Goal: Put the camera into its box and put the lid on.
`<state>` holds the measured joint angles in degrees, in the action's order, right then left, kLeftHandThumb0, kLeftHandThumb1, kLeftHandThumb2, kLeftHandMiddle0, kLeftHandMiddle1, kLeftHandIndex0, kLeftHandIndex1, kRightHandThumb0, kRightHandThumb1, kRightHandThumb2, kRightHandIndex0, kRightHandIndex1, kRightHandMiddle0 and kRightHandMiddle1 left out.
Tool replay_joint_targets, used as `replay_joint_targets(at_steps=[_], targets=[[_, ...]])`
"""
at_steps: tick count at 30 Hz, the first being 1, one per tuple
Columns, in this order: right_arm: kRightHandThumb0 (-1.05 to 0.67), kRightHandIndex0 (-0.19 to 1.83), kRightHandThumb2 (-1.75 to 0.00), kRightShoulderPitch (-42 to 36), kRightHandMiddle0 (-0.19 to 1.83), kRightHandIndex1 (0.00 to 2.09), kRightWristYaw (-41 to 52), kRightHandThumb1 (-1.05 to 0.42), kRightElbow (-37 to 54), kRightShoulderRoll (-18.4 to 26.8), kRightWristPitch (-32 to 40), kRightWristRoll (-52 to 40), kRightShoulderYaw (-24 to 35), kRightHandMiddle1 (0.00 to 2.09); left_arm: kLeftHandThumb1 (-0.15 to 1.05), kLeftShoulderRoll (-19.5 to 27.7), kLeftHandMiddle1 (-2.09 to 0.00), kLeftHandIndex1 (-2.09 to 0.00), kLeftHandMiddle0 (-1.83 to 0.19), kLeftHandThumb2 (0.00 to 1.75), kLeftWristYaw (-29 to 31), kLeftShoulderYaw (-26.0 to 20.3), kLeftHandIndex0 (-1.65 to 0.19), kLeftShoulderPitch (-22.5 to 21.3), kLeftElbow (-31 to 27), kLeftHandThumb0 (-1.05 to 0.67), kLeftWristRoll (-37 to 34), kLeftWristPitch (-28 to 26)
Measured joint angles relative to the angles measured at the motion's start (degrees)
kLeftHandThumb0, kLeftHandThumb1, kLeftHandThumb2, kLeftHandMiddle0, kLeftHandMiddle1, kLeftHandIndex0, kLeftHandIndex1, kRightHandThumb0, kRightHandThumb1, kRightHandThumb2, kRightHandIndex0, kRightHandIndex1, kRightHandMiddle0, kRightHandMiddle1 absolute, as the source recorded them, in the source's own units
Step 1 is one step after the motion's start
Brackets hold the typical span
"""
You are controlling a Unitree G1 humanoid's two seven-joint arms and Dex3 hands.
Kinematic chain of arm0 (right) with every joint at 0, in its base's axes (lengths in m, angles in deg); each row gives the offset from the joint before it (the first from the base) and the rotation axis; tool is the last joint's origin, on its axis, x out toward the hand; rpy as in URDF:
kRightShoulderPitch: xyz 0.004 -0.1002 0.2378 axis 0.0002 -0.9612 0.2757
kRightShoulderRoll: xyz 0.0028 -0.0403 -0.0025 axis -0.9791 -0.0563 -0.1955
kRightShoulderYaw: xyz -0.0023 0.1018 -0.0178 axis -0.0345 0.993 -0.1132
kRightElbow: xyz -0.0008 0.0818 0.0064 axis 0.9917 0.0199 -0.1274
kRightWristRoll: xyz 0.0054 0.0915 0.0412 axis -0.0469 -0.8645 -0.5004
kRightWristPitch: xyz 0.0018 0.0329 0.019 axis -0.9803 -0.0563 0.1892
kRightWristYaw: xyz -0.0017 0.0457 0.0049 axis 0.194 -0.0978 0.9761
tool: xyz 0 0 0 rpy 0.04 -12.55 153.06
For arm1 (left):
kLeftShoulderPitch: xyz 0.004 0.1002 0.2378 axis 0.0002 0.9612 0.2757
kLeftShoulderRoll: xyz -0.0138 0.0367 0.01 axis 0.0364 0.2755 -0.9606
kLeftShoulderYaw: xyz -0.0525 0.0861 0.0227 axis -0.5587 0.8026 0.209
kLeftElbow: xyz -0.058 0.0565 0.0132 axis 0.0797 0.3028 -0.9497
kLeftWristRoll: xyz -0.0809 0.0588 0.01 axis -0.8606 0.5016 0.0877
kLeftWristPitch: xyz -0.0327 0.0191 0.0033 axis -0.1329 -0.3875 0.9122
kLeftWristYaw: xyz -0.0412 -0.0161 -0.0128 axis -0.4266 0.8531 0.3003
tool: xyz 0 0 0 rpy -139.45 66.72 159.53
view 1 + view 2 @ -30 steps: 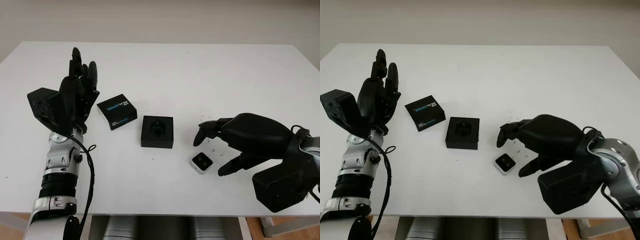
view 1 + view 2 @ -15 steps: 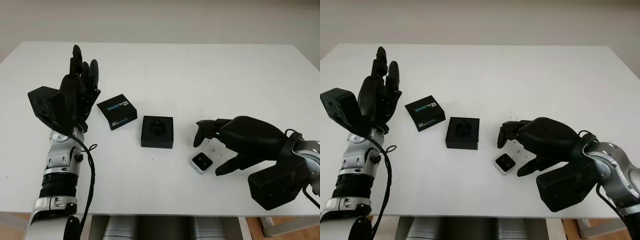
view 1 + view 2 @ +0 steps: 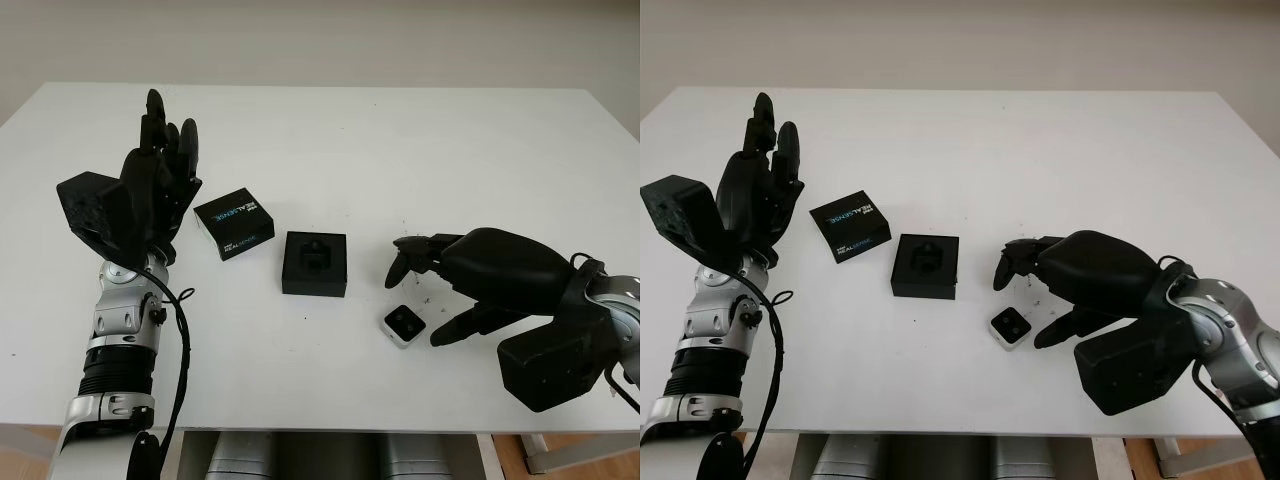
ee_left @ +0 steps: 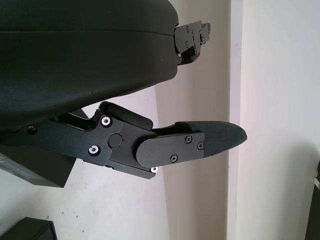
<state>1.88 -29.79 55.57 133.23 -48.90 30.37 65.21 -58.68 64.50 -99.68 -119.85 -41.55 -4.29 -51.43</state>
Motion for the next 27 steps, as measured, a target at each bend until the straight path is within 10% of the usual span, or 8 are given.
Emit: replay_joint_targets(at_steps=[27], targets=[[-0.55, 0.25, -0.06, -0.1, 0.12, 0.05, 1.5, -0.91, 0.0, -1.0, 0.4, 0.5, -2.6, 1.08, 1.05, 0.0, -0.02, -0.01, 0.19, 0.53, -0.6, 0.0, 0.19, 1.0, -1.8, -0.69, 0.7, -1.0]])
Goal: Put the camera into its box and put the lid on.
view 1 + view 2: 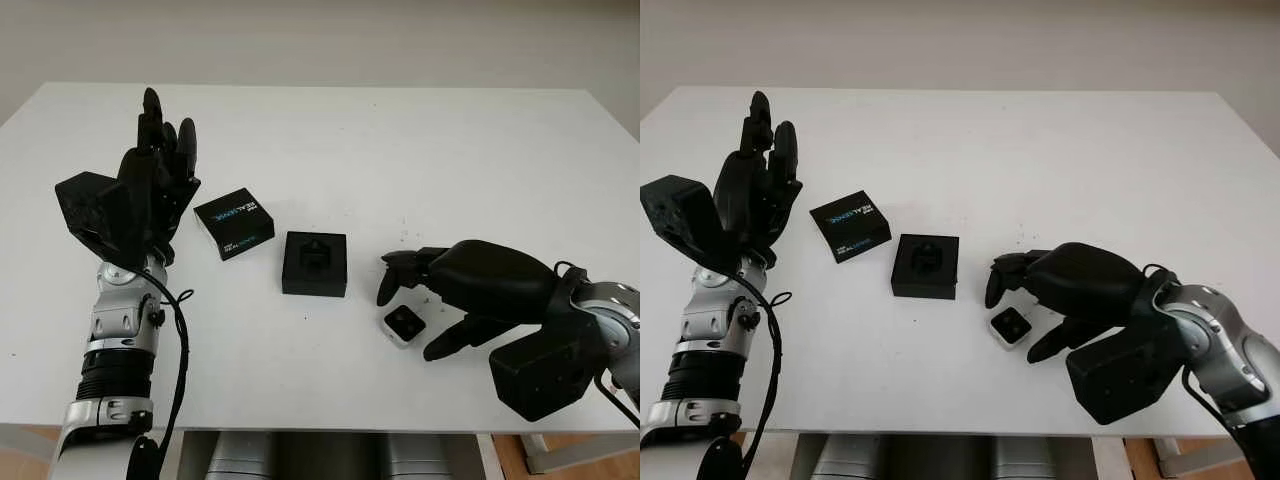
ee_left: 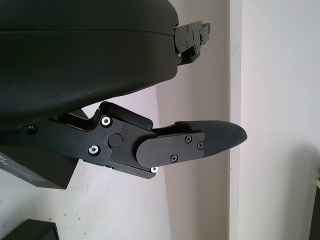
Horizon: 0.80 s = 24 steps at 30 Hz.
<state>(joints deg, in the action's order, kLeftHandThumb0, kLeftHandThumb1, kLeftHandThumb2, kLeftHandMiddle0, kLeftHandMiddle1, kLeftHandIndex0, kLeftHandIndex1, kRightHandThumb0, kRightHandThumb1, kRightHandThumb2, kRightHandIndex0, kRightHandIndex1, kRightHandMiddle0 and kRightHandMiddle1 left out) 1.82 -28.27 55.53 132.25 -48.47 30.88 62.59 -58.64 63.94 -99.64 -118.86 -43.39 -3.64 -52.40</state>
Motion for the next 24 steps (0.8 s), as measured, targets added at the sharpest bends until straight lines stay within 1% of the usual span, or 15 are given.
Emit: replay_joint_targets(at_steps=[4, 18, 24], targets=[[-0.54, 0.26, -0.06, -0.1, 0.14, 0.06, -0.3, -0.91, -0.4, 0.0, -0.3, 0.2, 0.0, 1.09, 1.05, 0.0, 0.00, 0.00, 0.19, 0.54, 0.0, 0.0, 0.19, 0.0, 0.0, -0.69, 0.0, 0.0], [-0.50, 0.29, -0.06, -0.1, 0.15, 0.07, -4.5, -0.91, -4.4, -0.7, -3.6, 1.6, 0.0, 1.23, 1.05, 0.0, 0.00, 0.00, 0.19, 0.54, -0.5, 0.1, 0.19, 0.0, -0.1, -0.69, 0.0, -0.4], [-0.48, 0.27, -0.06, -0.1, 0.12, 0.05, -4.0, -0.92, -5.1, -0.7, -3.8, 1.0, -0.3, 1.26, 1.05, -0.1, 0.00, 0.00, 0.19, 0.55, -0.5, 0.1, 0.19, 0.2, -0.6, -0.67, 0.0, -0.5]])
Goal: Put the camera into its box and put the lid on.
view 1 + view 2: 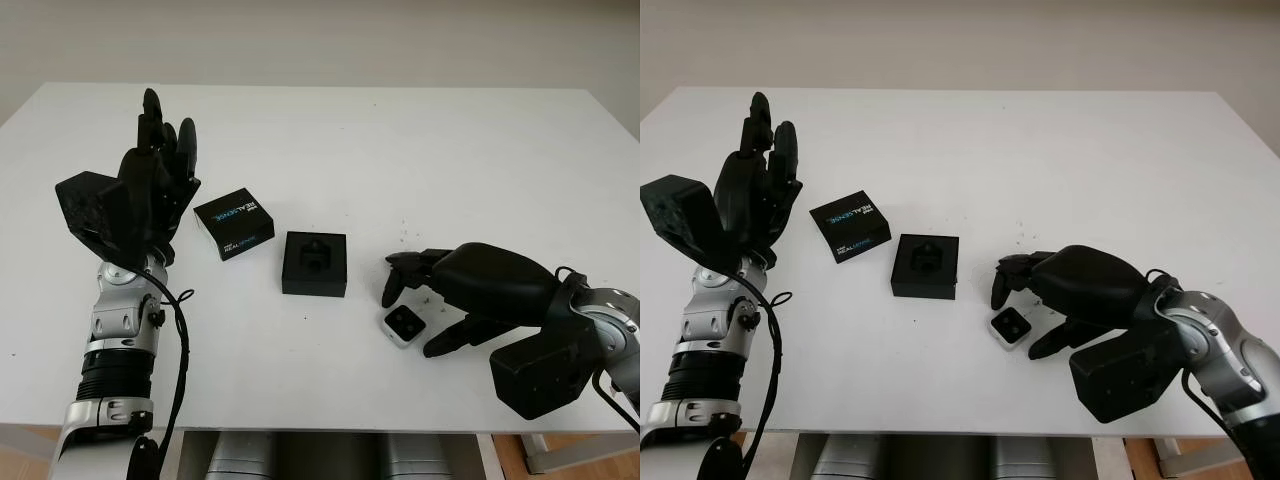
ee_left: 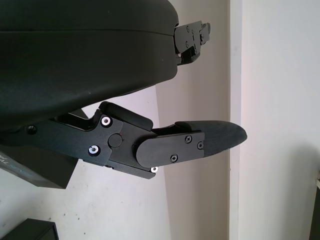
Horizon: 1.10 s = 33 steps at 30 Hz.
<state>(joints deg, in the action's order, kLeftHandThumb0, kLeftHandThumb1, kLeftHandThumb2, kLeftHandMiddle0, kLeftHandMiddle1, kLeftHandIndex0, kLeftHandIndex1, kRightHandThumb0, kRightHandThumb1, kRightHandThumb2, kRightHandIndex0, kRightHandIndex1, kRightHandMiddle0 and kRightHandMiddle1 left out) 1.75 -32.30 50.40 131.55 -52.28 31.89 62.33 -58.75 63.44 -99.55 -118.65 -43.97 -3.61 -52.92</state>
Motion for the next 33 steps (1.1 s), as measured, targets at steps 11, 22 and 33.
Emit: replay_joint_targets(at_steps=[11, 22, 33], targets=[[-0.46, 0.28, -0.06, 0.0, 0.18, 0.06, 0.4, -0.92, -0.6, -0.1, 0.0, -0.9, -0.3, 1.30, 1.05, -0.1, 0.00, 0.00, 0.19, 0.55, 0.0, 0.1, 0.19, 0.3, -0.2, -0.67, 0.0, -0.3], [-0.45, 0.35, -0.06, 0.1, 0.35, 0.09, -0.7, -0.95, -1.6, -0.4, -1.2, -0.9, -0.3, 1.38, 1.05, -0.3, 0.00, 0.00, 0.19, 0.51, 0.0, 0.2, 0.19, 0.4, -0.2, -0.65, 0.0, -0.1], [-0.42, 0.40, -0.06, 0.1, 0.39, 0.11, -4.1, -1.01, -6.0, -2.4, -4.6, -2.2, -0.3, 1.51, 1.05, -0.4, 0.00, 0.00, 0.19, 0.45, 0.0, 0.2, 0.19, 0.4, -0.2, -0.62, 0.0, -0.3]])
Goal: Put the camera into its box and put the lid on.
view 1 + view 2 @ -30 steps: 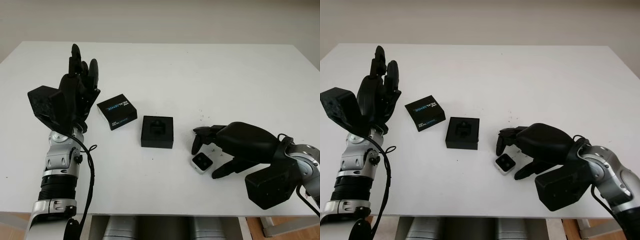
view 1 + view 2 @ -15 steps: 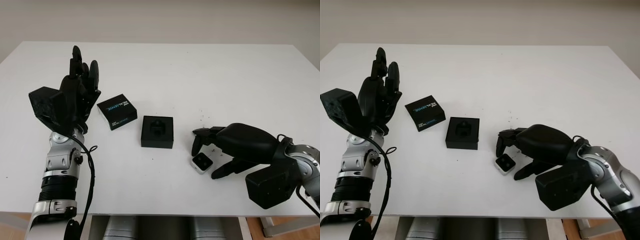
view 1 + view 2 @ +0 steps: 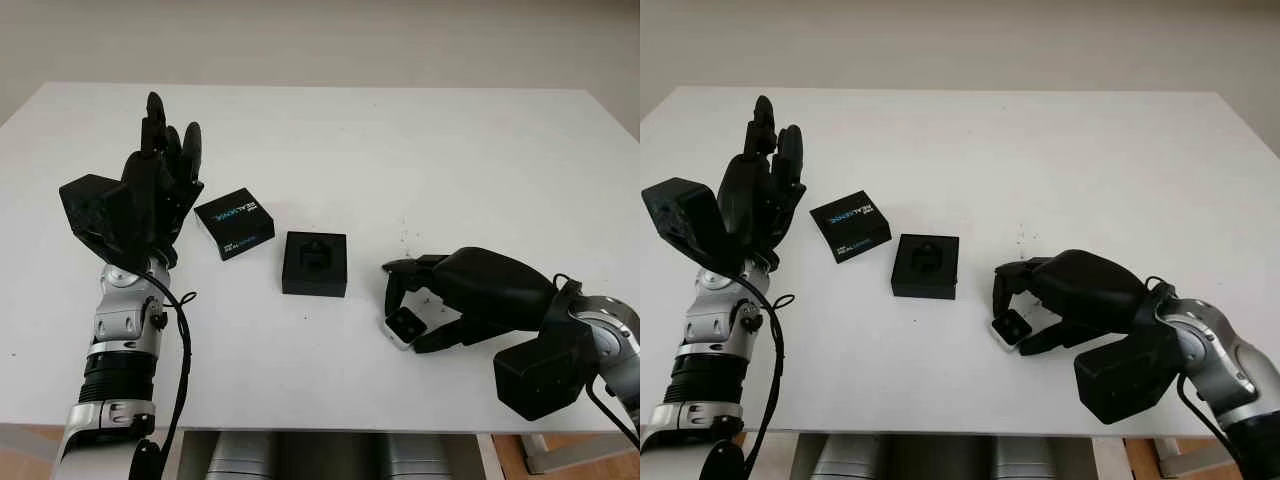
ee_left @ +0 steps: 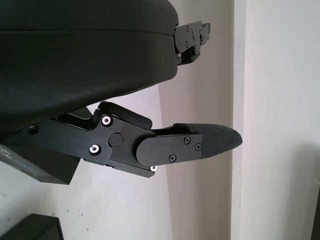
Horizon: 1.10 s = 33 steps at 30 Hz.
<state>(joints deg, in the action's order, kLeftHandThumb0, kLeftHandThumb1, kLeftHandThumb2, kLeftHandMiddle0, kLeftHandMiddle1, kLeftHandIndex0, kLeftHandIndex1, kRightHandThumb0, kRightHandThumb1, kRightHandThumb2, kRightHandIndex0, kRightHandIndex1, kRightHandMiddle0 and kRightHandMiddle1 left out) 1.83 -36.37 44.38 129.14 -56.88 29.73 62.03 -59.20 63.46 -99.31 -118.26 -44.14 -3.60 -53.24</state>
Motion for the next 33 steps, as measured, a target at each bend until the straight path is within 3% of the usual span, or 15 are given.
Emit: replay_joint_targets(at_steps=[13, 20, 33], targets=[[-0.42, 0.41, -0.05, -0.6, 0.36, 0.12, 0.1, -1.00, -0.7, -1.9, 2.1, -3.8, 0.3, 1.61, 1.05, 0.0, 0.00, 0.00, 0.19, 0.46, 0.3, 0.1, 0.19, 0.0, 0.0, -0.59, 0.0, 0.0], [-0.39, 0.33, -0.05, -0.8, 0.30, 0.08, 3.9, -1.00, 0.0, -3.8, 9.6, -10.2, 0.9, 1.70, 1.05, 0.0, 0.00, 0.00, 0.19, 0.44, 0.7, 0.1, 0.19, 0.0, 0.0, -0.60, -0.1, -0.4], [-0.39, 0.24, -0.06, -0.7, 0.28, 0.04, 7.4, -1.02, 1.2, -7.7, 17.1, -17.3, 2.3, 1.78, 1.05, 0.0, 0.00, 0.00, 0.19, 0.45, 1.6, -0.3, 0.19, 0.0, 0.2, -0.61, -0.3, 0.1]])
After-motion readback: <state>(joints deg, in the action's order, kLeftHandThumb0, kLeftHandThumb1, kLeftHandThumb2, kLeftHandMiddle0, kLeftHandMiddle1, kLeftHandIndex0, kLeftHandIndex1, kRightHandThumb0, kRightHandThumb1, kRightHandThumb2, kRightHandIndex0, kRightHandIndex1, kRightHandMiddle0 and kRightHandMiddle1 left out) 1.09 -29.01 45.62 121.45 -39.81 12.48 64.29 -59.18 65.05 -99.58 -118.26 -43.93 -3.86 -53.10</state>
